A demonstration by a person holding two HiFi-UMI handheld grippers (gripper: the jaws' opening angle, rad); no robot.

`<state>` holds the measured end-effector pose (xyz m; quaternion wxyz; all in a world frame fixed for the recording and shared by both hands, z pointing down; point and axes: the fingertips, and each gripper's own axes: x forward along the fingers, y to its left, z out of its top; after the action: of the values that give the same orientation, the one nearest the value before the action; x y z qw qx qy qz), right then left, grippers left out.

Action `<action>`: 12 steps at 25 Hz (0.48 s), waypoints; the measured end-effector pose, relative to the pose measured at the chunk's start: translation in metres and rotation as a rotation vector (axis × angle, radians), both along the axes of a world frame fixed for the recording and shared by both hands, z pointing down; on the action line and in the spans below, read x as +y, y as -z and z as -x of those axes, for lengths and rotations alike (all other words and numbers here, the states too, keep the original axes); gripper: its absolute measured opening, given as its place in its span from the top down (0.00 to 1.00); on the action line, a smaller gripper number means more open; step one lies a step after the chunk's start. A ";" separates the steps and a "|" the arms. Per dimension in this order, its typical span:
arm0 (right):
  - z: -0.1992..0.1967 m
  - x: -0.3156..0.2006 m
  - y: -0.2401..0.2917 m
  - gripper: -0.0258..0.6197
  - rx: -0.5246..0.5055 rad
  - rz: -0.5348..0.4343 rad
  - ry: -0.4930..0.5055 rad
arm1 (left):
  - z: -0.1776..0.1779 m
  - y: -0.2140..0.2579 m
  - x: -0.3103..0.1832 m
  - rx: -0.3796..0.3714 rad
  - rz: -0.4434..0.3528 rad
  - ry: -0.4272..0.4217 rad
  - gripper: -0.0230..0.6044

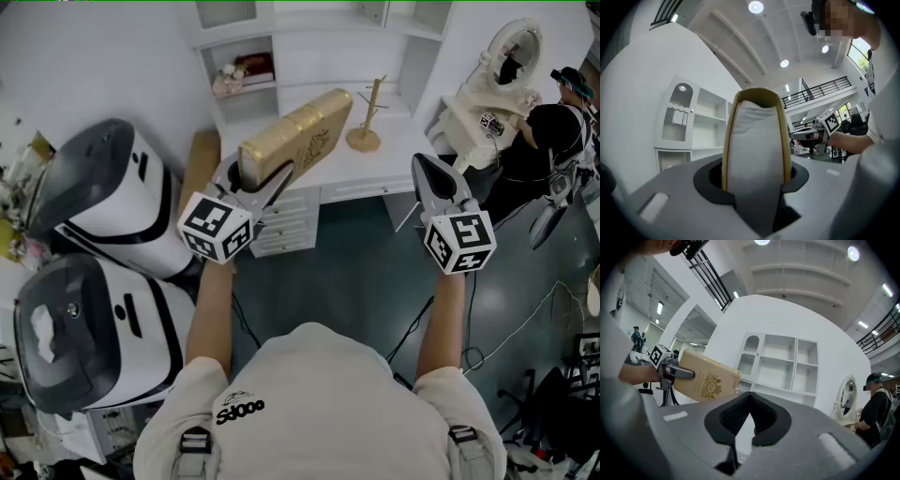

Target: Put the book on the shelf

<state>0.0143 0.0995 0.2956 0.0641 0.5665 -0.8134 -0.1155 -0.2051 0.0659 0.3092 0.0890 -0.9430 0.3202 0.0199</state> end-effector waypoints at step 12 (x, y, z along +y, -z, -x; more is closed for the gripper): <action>-0.036 -0.006 0.000 0.96 -0.077 -0.023 0.000 | -0.023 -0.008 0.002 -0.006 0.024 0.038 0.59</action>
<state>0.0505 0.0930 0.2961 0.0265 0.5713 -0.8138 -0.1030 -0.1824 0.0676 0.3171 0.0792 -0.9377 0.3382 0.0116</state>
